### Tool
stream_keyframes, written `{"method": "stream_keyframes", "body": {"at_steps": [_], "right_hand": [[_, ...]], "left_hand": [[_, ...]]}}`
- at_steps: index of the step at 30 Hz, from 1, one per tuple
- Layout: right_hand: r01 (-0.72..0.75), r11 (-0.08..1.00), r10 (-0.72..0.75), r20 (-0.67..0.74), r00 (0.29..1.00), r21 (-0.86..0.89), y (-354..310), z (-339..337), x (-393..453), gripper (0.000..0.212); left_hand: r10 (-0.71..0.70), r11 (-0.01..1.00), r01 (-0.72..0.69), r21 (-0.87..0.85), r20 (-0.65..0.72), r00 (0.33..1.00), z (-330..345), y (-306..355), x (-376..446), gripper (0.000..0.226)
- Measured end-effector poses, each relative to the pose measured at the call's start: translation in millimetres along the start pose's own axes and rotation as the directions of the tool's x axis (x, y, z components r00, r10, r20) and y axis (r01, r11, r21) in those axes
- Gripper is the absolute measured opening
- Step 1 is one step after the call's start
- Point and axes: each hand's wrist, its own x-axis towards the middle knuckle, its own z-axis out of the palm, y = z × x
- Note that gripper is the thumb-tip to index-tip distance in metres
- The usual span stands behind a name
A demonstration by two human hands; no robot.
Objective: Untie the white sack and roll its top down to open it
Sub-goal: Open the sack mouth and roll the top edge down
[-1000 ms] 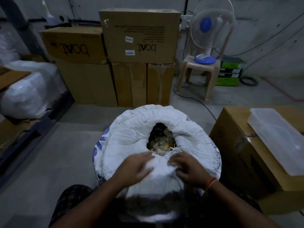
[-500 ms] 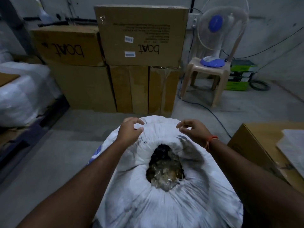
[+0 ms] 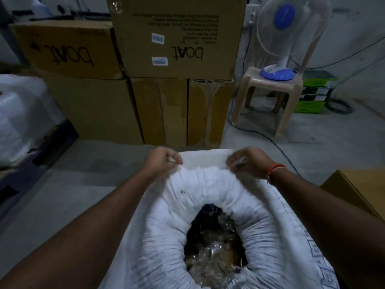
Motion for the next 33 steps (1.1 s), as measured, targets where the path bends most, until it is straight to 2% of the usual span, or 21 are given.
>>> {"method": "stream_keyframes", "body": {"at_steps": [2,4,5,7,9,11,12,14,15,16,18,21,23,26,29,32,33], "right_hand": [[-0.092,0.960,0.140,-0.170,0.976,0.266,-8.6,0.1,12.8,0.015],[-0.139,0.937,0.239,-0.298,0.924,0.322,-14.6,4.9,26.3,0.012],[-0.173,0.923,0.289,-0.324,0.901,0.344,-14.8,10.1,30.0,0.014],[-0.238,0.872,0.390,-0.313,0.866,0.428,-7.8,24.9,35.0,0.027],[-0.329,0.848,0.445,-0.222,0.868,0.416,6.9,47.3,33.0,0.034],[-0.378,0.840,0.459,-0.137,0.878,0.388,26.1,66.9,26.1,0.036],[-0.375,0.862,0.434,-0.116,0.893,0.340,35.7,74.5,23.2,0.041],[-0.308,0.943,0.317,-0.062,0.946,0.123,51.6,81.6,18.8,0.064],[-0.293,0.956,0.293,-0.047,0.955,0.021,53.1,80.2,15.8,0.069],[-0.281,0.959,0.279,-0.054,0.959,-0.035,49.9,74.7,11.0,0.064],[-0.198,0.979,0.189,-0.171,0.967,-0.038,30.7,55.5,-12.2,0.047],[0.054,0.998,-0.041,-0.400,0.915,0.021,-12.1,34.4,-81.0,0.040],[0.152,0.988,-0.143,-0.399,0.906,-0.009,-37.6,36.3,-136.6,0.043],[0.289,0.955,-0.298,-0.276,0.914,-0.072,-70.6,63.2,-215.6,0.049],[0.409,0.865,-0.453,-0.102,0.886,-0.290,-87.4,97.7,-271.0,0.056],[0.451,0.769,-0.472,0.073,0.878,-0.454,-88.6,119.2,-310.8,0.059],[0.451,0.745,-0.461,0.109,0.881,-0.491,-86.5,122.7,-322.4,0.060]], "left_hand": [[0.159,0.971,-0.105,0.213,-0.251,0.955,12.1,8.7,10.0,0.023],[0.262,0.921,-0.151,0.358,-0.287,0.921,26.5,10.5,21.1,0.024],[0.231,0.916,-0.125,0.380,-0.247,0.941,34.7,7.3,27.0,0.029],[0.080,0.907,-0.033,0.419,-0.094,0.992,51.0,-7.5,33.5,0.045],[-0.080,0.901,0.061,0.429,0.025,0.997,61.5,-27.1,30.6,0.059],[-0.164,0.917,0.118,0.381,0.091,0.982,63.5,-42.6,23.7,0.063],[-0.157,0.922,0.101,0.374,0.122,0.980,62.0,-47.2,21.1,0.064],[-0.114,0.921,0.038,0.389,0.174,0.978,53.8,-51.6,16.3,0.065],[-0.089,0.922,0.009,0.386,0.189,0.978,48.3,-51.2,12.7,0.067],[-0.054,0.924,-0.026,0.382,0.195,0.979,42.3,-48.6,6.5,0.068],[0.079,0.917,-0.151,0.369,0.204,0.976,29.8,-38.6,-16.2,0.070],[0.350,0.862,-0.391,0.322,0.178,0.920,12.8,-19.0,-83.7,0.073],[0.437,0.824,-0.484,0.295,0.213,0.874,8.0,-13.9,-136.6,0.069],[0.427,0.748,-0.554,0.366,0.375,0.823,11.6,-23.2,-205.1,0.066],[0.343,0.679,-0.569,0.463,0.485,0.804,11.9,-39.0,-245.1,0.063],[0.166,0.657,-0.504,0.560,0.545,0.822,-1.4,-50.2,-275.4,0.069],[0.160,0.621,-0.510,0.595,0.540,0.826,-4.2,-54.5,-285.0,0.071]]}}
